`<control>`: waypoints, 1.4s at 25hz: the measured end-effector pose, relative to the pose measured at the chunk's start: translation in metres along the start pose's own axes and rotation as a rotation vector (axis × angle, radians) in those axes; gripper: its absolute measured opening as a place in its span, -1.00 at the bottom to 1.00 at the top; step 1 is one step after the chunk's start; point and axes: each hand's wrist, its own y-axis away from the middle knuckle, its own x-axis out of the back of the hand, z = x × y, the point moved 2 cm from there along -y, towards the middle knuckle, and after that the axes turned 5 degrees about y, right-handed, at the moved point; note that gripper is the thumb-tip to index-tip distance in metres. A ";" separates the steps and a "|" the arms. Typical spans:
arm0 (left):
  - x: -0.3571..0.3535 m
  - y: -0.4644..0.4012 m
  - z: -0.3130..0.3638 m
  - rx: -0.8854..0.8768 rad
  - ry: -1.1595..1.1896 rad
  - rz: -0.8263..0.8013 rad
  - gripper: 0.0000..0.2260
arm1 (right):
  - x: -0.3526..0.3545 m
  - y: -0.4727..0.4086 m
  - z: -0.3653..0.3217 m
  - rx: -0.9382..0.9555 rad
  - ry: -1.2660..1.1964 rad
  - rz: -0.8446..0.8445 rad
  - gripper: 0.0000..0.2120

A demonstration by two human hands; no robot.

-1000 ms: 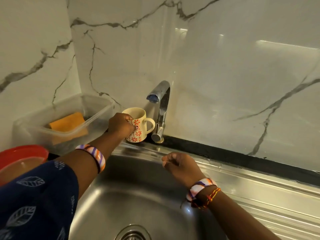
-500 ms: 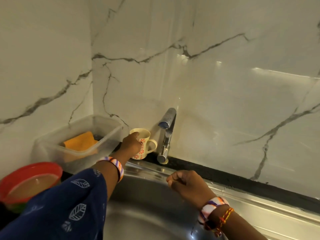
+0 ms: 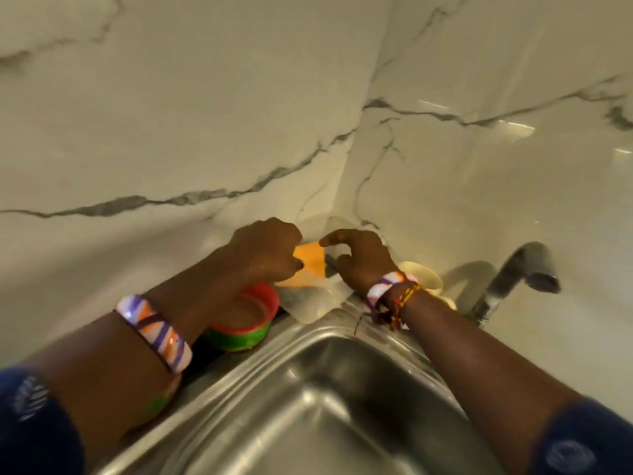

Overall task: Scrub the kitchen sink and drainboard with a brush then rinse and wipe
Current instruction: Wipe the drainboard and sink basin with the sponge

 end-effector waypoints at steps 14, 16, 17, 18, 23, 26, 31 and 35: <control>-0.013 -0.001 -0.009 -0.091 -0.167 -0.204 -0.65 | -0.028 -0.086 -0.029 0.233 0.853 -0.146 -0.76; 0.005 0.003 -0.007 -0.056 -0.098 -0.212 -0.61 | 0.013 -0.070 -0.039 0.228 0.800 -0.024 -0.69; 0.020 0.006 -0.002 -0.048 -0.057 -0.170 -0.59 | 0.039 -0.057 -0.046 0.223 0.746 0.039 -0.63; 0.036 0.010 0.003 -0.044 0.015 -0.113 -0.55 | 0.063 -0.042 -0.053 0.210 0.667 0.099 -0.58; 0.088 0.052 0.040 -0.057 0.988 -0.077 -0.63 | 0.135 0.034 -0.068 0.015 -0.058 0.316 -0.74; 0.083 0.077 0.053 -0.013 1.456 -0.043 -0.67 | 0.137 0.083 -0.061 -0.140 -0.533 0.323 -0.73; 0.021 0.128 0.088 0.128 1.810 -0.324 -0.67 | 0.108 0.152 -0.033 -0.358 -0.919 0.330 -0.73; -0.010 0.149 0.114 0.205 1.884 -0.476 -0.77 | 0.088 0.201 -0.025 -0.510 -1.353 0.208 -0.83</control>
